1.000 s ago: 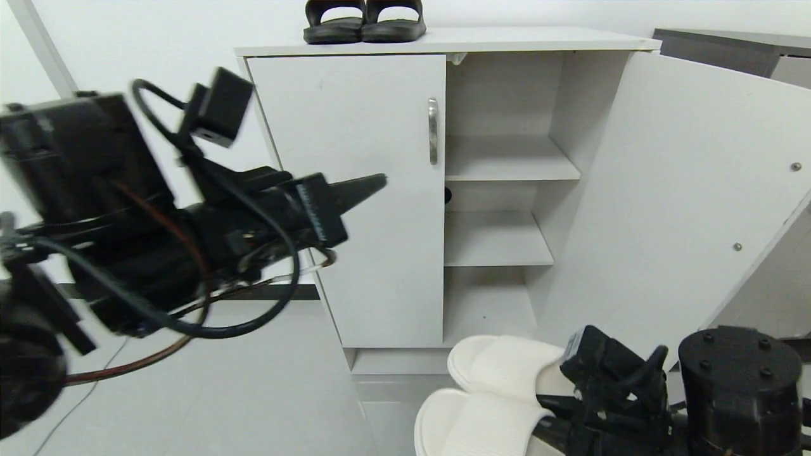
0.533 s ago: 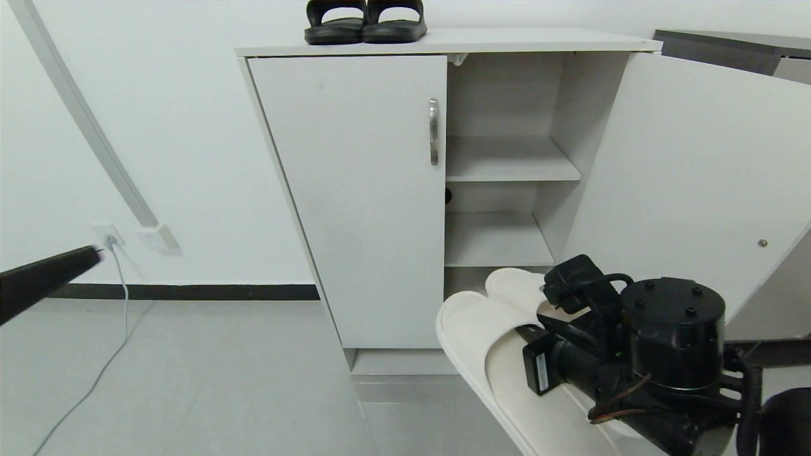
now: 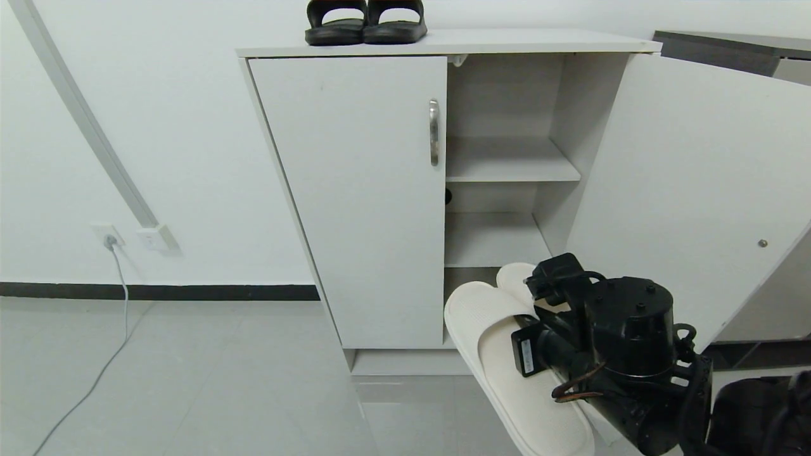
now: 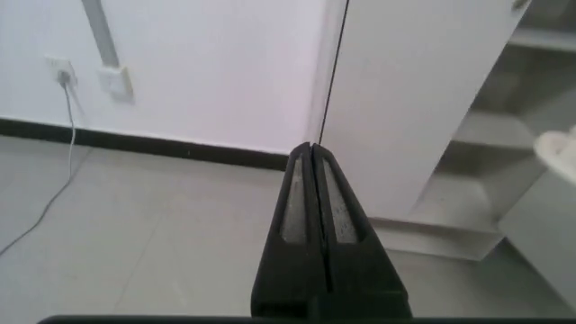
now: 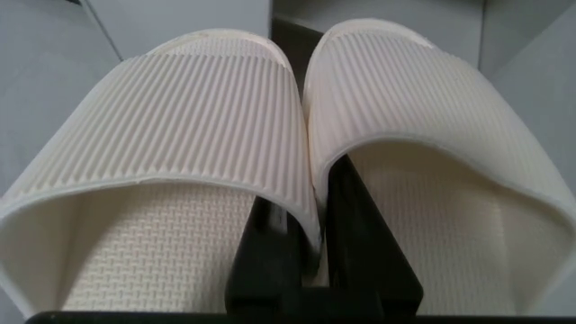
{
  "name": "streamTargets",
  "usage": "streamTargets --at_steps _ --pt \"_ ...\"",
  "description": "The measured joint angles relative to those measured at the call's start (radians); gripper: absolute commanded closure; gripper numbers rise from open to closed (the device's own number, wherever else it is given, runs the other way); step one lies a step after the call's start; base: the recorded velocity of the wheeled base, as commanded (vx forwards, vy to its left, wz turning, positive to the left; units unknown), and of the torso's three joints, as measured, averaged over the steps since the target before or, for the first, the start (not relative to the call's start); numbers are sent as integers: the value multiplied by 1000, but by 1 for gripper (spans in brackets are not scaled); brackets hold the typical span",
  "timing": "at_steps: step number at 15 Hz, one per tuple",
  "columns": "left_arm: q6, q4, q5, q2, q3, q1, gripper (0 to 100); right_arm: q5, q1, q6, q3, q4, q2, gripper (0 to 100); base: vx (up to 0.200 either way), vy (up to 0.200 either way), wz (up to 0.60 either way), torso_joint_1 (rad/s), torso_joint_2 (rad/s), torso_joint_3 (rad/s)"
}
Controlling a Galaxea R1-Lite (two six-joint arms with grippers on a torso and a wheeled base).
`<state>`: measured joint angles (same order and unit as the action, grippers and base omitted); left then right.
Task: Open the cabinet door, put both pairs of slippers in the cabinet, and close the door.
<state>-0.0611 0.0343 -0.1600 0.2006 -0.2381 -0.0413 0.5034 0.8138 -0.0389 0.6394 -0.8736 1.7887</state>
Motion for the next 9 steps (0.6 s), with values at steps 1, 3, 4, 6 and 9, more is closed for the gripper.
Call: streamTargets --at_steps 1,3,4,6,9 --pt "2 0 -17 -50 51 10 100 -1 -1 0 0 -1 3 100 0 0 0 0 0 0" --pt "13 0 -64 -128 125 35 100 -1 -2 -1 0 -1 9 100 0 0 0 0 0 0" --pt "19 -18 -74 -152 160 40 100 -1 -2 -1 0 -4 14 100 0 0 0 0 0 0" --pt "28 -67 16 -179 214 43 100 -2 -1 -1 0 -17 24 100 0 0 0 0 0 0" --pt "111 -33 192 -197 233 44 100 -5 1 -1 -4 -26 32 100 0 0 0 0 0 0"
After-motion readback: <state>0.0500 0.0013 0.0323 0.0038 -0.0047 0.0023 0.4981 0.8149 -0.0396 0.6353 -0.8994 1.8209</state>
